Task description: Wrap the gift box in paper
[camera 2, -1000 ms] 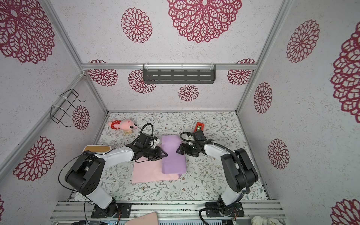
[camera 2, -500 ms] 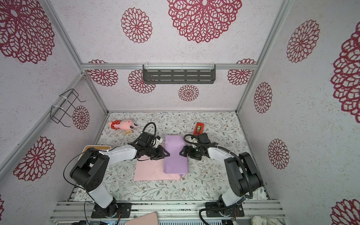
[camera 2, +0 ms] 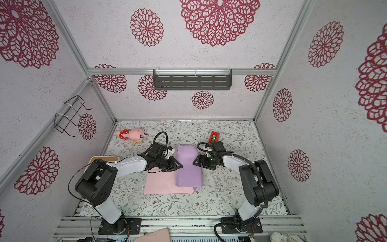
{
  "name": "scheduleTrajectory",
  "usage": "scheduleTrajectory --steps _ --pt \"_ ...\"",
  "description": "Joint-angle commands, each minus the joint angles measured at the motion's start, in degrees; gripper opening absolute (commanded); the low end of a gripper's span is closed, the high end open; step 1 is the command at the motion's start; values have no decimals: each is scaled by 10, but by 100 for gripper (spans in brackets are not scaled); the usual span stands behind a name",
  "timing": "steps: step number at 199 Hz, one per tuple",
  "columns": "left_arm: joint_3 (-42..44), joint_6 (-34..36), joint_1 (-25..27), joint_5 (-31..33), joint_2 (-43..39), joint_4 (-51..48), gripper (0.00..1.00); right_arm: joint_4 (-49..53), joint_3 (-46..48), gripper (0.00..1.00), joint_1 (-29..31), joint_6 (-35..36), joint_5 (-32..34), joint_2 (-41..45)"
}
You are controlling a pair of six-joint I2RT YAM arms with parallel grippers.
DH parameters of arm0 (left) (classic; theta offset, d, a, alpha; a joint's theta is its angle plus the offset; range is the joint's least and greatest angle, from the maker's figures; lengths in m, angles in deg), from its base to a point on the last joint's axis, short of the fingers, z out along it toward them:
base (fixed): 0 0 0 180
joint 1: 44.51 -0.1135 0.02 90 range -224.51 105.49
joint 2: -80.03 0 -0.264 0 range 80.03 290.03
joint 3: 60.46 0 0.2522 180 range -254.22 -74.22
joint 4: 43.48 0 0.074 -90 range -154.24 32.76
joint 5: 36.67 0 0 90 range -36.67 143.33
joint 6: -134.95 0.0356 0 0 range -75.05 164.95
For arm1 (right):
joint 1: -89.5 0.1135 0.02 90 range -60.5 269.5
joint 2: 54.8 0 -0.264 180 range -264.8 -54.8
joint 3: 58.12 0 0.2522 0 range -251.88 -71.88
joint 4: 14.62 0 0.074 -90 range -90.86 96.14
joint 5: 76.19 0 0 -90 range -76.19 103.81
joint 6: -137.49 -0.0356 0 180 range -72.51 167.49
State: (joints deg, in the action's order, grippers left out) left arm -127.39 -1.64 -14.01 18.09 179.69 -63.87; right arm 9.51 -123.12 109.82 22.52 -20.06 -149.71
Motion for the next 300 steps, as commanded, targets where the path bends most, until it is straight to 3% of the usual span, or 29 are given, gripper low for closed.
scheduleTrajectory --steps 1,18,53,89,141,179,229,300 --pt "20 -2 10 33 4 -44 18 44 7 86 -4 32 43 -25" --pt "18 -8 9 38 -9 -44 26 59 8 86 -4 46 55 -25" --pt "8 -25 6 56 -50 -44 54 74 8 86 -3 60 63 -29" --pt "18 -13 -12 100 -121 -84 69 71 13 87 -2 61 68 -30" --pt "174 -8 -135 241 -301 -153 88 64 12 88 0 61 63 -33" --pt "216 -15 -216 238 -302 -145 87 63 13 88 1 61 61 -32" --pt "173 34 -219 156 -181 -110 85 61 13 88 1 63 57 -35" --pt "205 44 -219 39 -139 10 80 62 12 88 2 60 60 -37"
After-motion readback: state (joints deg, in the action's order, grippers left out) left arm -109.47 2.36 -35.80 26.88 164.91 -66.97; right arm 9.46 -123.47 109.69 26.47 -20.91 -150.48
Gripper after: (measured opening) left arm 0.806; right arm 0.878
